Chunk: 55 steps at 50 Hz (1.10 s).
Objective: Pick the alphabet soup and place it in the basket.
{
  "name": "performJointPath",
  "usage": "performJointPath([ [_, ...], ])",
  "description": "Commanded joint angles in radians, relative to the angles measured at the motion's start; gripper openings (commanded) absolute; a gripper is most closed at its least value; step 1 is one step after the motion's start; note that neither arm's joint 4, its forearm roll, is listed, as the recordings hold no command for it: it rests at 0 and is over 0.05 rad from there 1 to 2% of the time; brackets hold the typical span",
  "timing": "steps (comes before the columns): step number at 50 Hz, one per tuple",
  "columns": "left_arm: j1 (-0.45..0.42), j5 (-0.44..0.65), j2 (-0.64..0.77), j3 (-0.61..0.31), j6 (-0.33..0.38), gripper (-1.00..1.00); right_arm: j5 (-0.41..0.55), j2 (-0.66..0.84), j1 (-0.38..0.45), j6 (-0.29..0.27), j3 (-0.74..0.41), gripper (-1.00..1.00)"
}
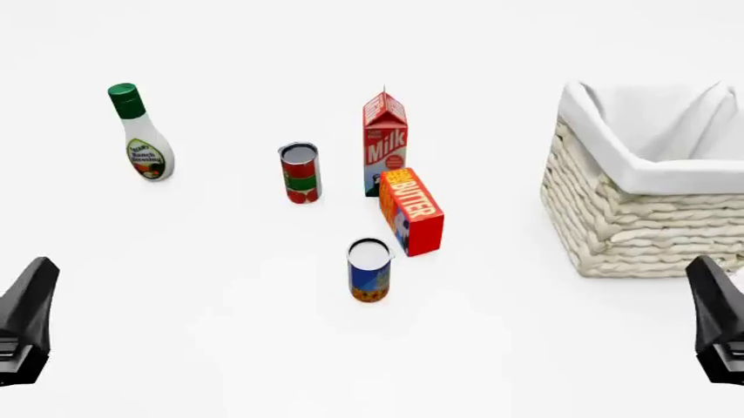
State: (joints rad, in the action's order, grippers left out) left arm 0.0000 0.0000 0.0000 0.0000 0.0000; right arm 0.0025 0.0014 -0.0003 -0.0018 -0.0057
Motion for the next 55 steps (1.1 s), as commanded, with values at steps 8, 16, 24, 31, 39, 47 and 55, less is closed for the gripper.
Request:
performJointPath([
  [8,0.000,0.000,0.000,0.000,0.000,1.00,0.003,0.000,0.009,0.003,-0.001,1.00],
  [16,0.000,0.000,0.000,0.000,0.000,1.00,0.012,0.000,0.017,-0.001,-0.016,1.00],
  [24,0.000,0.000,0.000,0.000,0.000,1.00,0.035,0.004,0.050,-0.006,-0.054,1.00],
  [31,0.000,0.000,0.000,0.000,0.000,1.00,0.029,0.038,0.087,-0.020,-0.103,1.00],
  [39,0.000,0.000,0.000,0.000,0.000,1.00,0.036,0.053,0.129,-0.031,-0.143,1.00],
  [47,0.000,0.000,0.000,0.000,0.000,1.00,0.007,0.093,0.170,-0.043,-0.162,1.00],
  [55,0.000,0.000,0.000,0.000,0.000,1.00,-0.044,0.143,0.213,-0.047,-0.158,1.00],
])
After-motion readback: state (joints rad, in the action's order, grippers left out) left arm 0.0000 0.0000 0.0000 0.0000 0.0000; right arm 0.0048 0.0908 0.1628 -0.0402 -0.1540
